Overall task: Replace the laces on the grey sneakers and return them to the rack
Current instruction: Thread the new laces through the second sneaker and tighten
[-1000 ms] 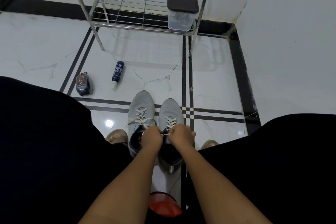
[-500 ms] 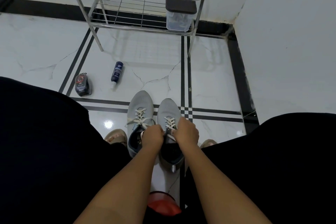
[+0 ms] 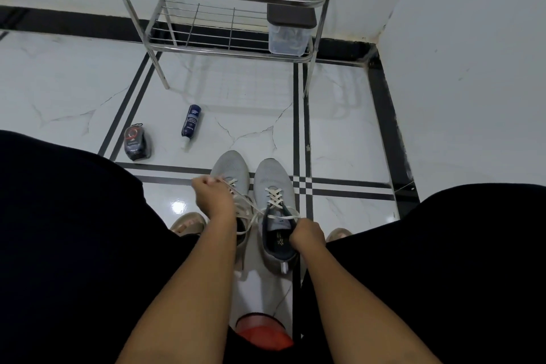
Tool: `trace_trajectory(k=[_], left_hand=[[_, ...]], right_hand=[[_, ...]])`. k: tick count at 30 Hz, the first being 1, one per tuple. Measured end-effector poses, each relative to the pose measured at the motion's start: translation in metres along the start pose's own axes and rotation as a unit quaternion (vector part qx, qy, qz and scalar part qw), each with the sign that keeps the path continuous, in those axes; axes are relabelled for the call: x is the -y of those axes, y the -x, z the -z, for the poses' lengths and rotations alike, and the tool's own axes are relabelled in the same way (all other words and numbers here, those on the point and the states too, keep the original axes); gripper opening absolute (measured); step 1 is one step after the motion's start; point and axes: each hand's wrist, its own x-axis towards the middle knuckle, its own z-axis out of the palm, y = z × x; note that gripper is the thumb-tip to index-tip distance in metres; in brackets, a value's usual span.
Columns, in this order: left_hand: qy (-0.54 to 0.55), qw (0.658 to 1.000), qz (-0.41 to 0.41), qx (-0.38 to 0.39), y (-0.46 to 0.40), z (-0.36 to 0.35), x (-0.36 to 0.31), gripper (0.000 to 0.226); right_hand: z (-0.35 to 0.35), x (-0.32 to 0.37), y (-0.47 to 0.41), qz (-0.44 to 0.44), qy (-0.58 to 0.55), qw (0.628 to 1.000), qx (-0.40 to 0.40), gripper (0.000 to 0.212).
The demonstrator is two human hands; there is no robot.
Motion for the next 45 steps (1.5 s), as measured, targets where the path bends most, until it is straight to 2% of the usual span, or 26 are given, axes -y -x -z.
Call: trace_trajectory(k=[1, 3, 4, 5, 6, 7, 9, 10, 11, 12, 15, 18, 20, 22, 24, 26, 27, 29, 31, 33, 35, 37, 39, 45], left_hand=[[0.084, 0.996, 0.011, -0.028, -0.014, 0.004, -0.017, 0.015], [0.141, 0.989, 0.025, -0.045, -0.038, 0.012, -0.042, 0.018], [0.106, 0.994, 0.015, -0.026, -0.043, 0.011, -0.047, 0.022], [0.033, 0.999, -0.008, 0.025, -0.039, 0.007, -0.049, 0.024], [-0.093, 0.989, -0.047, 0.105, -0.031, 0.001, -0.043, 0.024], [-0.24, 0.946, -0.094, 0.197, -0.018, -0.006, -0.031, 0.025], [-0.461, 0.814, -0.168, 0.311, 0.01, -0.013, 0.003, 0.026], [-0.514, 0.767, -0.192, 0.331, 0.019, -0.015, 0.023, 0.026], [-0.534, 0.749, -0.201, 0.335, 0.027, -0.014, 0.037, 0.026], [-0.537, 0.75, -0.202, 0.329, 0.032, -0.013, 0.047, 0.026], [-0.51, 0.792, -0.164, 0.293, 0.031, -0.01, 0.048, 0.024], [-0.464, 0.858, -0.089, 0.203, 0.014, -0.003, 0.033, 0.024], [-0.454, 0.88, -0.027, 0.139, 0.001, 0.003, 0.026, 0.026], [-0.477, 0.866, 0.014, 0.146, -0.005, 0.005, 0.024, 0.027], [-0.497, 0.847, 0.034, 0.185, -0.011, 0.007, 0.027, 0.032], [-0.55, 0.808, 0.026, 0.211, -0.015, 0.005, 0.035, 0.047], [-0.586, 0.786, -0.007, 0.2, -0.01, 0.004, 0.033, 0.05], [-0.644, 0.74, -0.114, 0.157, 0.002, -0.001, 0.024, 0.042], [-0.638, 0.715, -0.248, 0.138, 0.014, -0.009, 0.019, 0.032], [-0.626, 0.675, -0.351, 0.172, 0.017, -0.019, 0.029, 0.029], [-0.622, 0.659, -0.335, 0.26, 0.019, -0.024, 0.04, 0.033], [-0.611, 0.656, -0.304, 0.321, 0.022, -0.027, 0.048, 0.039], [-0.597, 0.668, -0.289, 0.339, 0.025, -0.027, 0.047, 0.041], [-0.488, 0.772, -0.151, 0.379, 0.026, -0.03, 0.024, 0.018]], right_hand=[[0.001, -0.001, -0.001, -0.004, 0.003, 1.0, 0.001, 0.031], [0.003, -0.001, -0.003, -0.017, -0.002, 1.0, 0.004, 0.032], [0.004, 0.0, -0.005, -0.021, -0.012, 1.0, 0.009, 0.032], [0.005, 0.002, -0.006, -0.019, -0.025, 0.999, 0.01, 0.032], [0.007, 0.005, -0.006, -0.015, -0.04, 0.999, 0.004, 0.031], [0.008, 0.009, -0.007, -0.003, -0.051, 0.999, -0.007, 0.029], [0.01, 0.013, -0.008, 0.019, -0.053, 0.998, -0.031, 0.027], [0.01, 0.013, -0.008, 0.023, -0.047, 0.998, -0.04, 0.026], [0.01, 0.014, -0.007, 0.028, -0.041, 0.998, -0.046, 0.025], [0.01, 0.013, -0.007, 0.031, -0.038, 0.998, -0.048, 0.025], [0.009, 0.011, -0.007, 0.028, -0.035, 0.998, -0.054, 0.026], [0.011, 0.006, -0.011, 0.008, -0.046, 0.997, -0.058, 0.025], [0.012, 0.007, -0.013, -0.003, -0.053, 0.997, -0.052, 0.026], [0.011, 0.009, -0.013, -0.006, -0.059, 0.997, -0.045, 0.026], [0.011, 0.01, -0.012, -0.01, -0.063, 0.997, -0.045, 0.026], [0.012, 0.009, -0.013, -0.008, -0.059, 0.997, -0.048, 0.026], [0.014, 0.009, -0.014, -0.006, -0.054, 0.997, -0.05, 0.026], [0.015, 0.008, -0.014, -0.002, -0.039, 0.998, -0.052, 0.025], [0.015, 0.009, -0.013, 0.006, -0.024, 0.998, -0.054, 0.023], [0.014, 0.009, -0.012, 0.017, -0.013, 0.998, -0.057, 0.023], [0.014, 0.009, -0.012, 0.027, 0.0, 0.998, -0.059, 0.023], [0.013, 0.009, -0.012, 0.03, 0.006, 0.998, -0.06, 0.023], [0.013, 0.009, -0.012, 0.031, 0.011, 0.998, -0.059, 0.023], [0.013, 0.009, -0.012, 0.037, 0.019, 0.998, -0.053, 0.024]])
